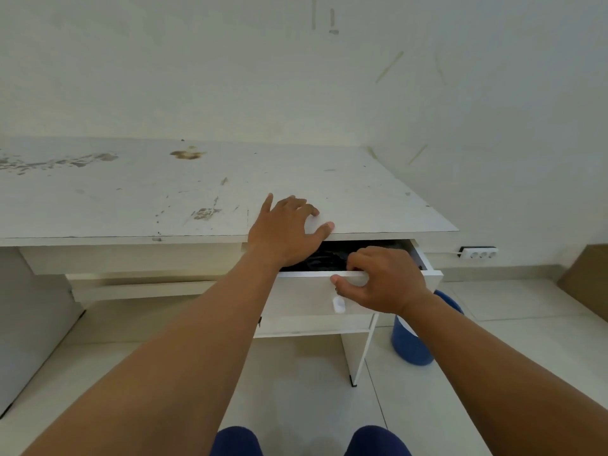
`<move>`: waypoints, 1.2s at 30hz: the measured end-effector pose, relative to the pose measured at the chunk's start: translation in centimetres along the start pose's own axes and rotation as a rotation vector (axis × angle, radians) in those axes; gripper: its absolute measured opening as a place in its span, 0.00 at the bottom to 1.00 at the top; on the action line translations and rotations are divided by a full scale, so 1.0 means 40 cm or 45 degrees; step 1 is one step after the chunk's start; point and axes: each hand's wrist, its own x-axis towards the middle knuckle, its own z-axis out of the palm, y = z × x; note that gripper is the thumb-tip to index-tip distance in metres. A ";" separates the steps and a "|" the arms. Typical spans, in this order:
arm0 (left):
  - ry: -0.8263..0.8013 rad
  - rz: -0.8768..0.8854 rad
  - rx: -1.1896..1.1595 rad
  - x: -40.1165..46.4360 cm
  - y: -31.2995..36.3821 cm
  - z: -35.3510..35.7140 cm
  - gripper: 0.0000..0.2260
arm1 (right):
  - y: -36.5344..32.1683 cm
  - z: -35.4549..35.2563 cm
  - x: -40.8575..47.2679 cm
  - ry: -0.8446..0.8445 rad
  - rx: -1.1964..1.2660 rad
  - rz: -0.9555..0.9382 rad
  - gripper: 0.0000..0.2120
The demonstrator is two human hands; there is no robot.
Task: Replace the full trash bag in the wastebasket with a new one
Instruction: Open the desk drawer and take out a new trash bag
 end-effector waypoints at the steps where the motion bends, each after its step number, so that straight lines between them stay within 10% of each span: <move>1: 0.006 0.011 0.024 -0.002 0.001 0.002 0.30 | -0.003 -0.003 0.001 -0.022 0.003 0.012 0.20; 14: 0.035 -0.015 0.017 -0.007 0.008 -0.006 0.21 | -0.078 -0.011 0.078 -0.588 0.192 0.375 0.36; 24: -0.057 -0.025 -0.138 -0.009 0.004 -0.025 0.20 | -0.076 -0.073 0.077 -0.154 0.403 0.221 0.02; 36: 0.005 -0.220 -0.559 -0.030 0.030 -0.065 0.29 | -0.064 -0.126 0.185 0.305 0.280 0.439 0.09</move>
